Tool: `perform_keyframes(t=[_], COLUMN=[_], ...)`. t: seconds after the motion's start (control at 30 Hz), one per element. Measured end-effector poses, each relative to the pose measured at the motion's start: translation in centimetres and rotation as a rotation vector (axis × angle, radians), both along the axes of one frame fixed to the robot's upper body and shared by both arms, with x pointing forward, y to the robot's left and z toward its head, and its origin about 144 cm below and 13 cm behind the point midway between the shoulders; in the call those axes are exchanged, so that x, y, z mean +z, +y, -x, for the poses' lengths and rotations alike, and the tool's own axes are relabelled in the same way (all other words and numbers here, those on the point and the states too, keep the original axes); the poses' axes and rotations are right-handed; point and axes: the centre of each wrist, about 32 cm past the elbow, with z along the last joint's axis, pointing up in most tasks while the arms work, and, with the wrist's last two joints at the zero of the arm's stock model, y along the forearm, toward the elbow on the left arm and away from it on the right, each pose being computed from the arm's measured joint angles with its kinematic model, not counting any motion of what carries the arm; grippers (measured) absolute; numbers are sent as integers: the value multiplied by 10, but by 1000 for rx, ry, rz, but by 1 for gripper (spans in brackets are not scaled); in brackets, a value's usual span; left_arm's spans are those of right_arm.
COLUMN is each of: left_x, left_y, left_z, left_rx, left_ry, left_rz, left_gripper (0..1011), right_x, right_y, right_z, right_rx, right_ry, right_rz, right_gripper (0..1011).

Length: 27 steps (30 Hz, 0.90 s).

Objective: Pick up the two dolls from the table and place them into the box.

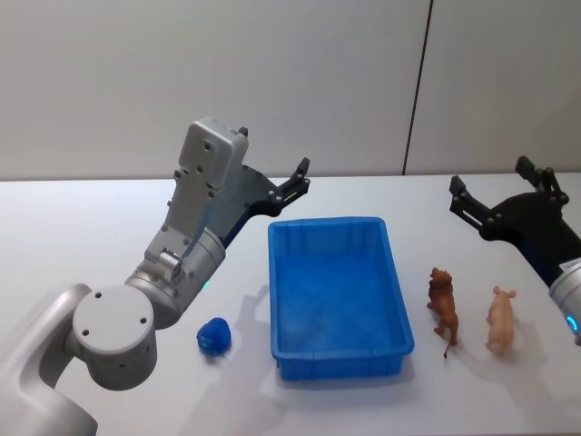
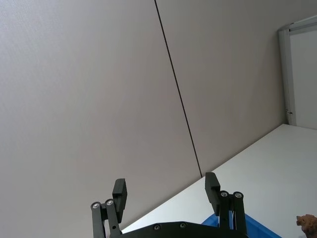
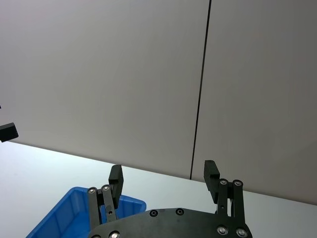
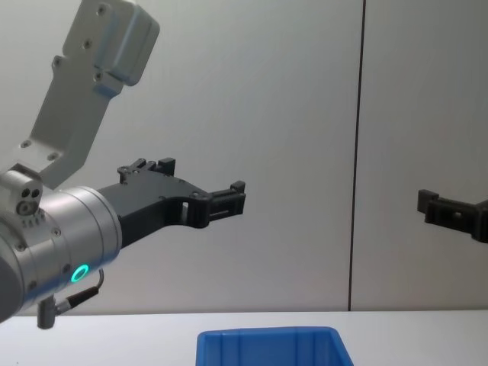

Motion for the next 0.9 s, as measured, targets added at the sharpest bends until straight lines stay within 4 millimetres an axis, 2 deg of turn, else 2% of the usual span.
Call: perform_keyframes(t=[0.9], left_x=[0], left_y=[1], left_z=[0], left_rx=[2], left_ry=[1], left_rz=[-1], left_gripper=[1001], right_x=[0], right_y=[0], right_z=[0], right_rx=[0], right_ry=[0], right_rz=[0], right_gripper=[1001])
